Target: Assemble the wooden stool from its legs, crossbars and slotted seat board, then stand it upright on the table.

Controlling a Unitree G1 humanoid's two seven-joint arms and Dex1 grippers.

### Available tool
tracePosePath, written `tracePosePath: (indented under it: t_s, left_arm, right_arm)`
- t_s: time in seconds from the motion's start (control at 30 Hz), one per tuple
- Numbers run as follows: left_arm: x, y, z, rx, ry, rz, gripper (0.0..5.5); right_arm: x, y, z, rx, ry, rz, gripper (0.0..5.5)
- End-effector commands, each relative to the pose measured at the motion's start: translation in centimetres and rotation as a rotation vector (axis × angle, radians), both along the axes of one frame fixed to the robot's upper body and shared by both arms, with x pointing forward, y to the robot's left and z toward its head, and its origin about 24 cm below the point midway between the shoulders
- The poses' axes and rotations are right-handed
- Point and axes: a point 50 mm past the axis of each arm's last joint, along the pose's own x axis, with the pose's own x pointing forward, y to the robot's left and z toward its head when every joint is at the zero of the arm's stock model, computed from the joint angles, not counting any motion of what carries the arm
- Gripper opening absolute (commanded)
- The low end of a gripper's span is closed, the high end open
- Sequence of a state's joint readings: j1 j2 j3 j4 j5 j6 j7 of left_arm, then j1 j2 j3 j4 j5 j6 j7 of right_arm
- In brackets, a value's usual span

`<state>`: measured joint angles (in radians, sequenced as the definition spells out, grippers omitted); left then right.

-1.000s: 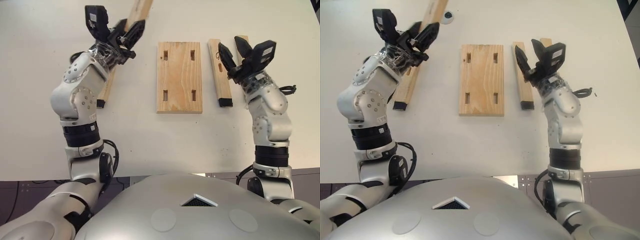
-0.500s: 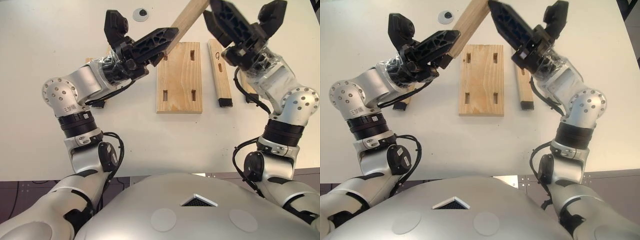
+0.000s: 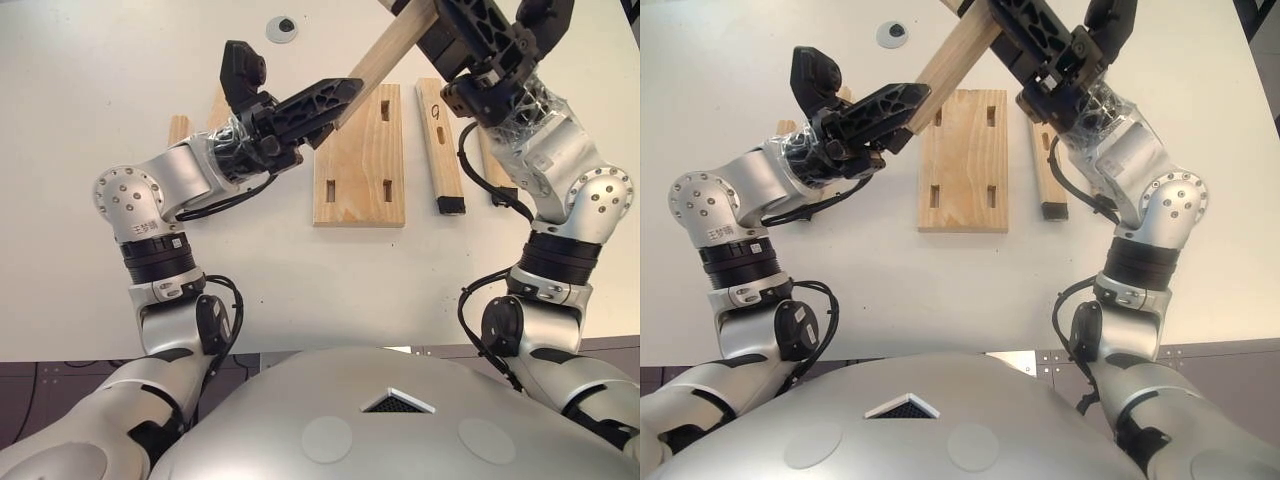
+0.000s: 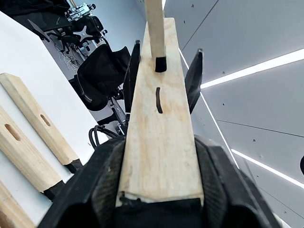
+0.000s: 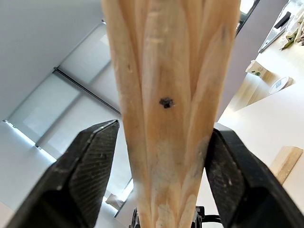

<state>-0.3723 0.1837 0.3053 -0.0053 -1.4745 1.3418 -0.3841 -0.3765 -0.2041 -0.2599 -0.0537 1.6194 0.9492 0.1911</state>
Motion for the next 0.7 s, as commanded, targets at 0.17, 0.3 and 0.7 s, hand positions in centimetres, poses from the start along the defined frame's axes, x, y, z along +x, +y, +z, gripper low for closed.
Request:
tracePosePath:
  t_s: [0.17,0.3,0.7]
  left_arm:
    - [0.0,0.3,0.0,0.011,-0.005,0.02,2.01]
    - [0.2,0.3,-0.2,0.07,-0.037,0.064,2.01]
    - [2.4,4.9,-3.1,0.207,-0.046,0.191,3.99]
  right_arm:
    - [0.4,0.1,0.0,-0.014,0.011,0.0,2.07]
    - [0.4,-0.2,-0.1,-0.037,0.004,-0.014,2.07]
    - [0.9,-4.4,-2.3,-0.339,-0.238,-0.119,2.07]
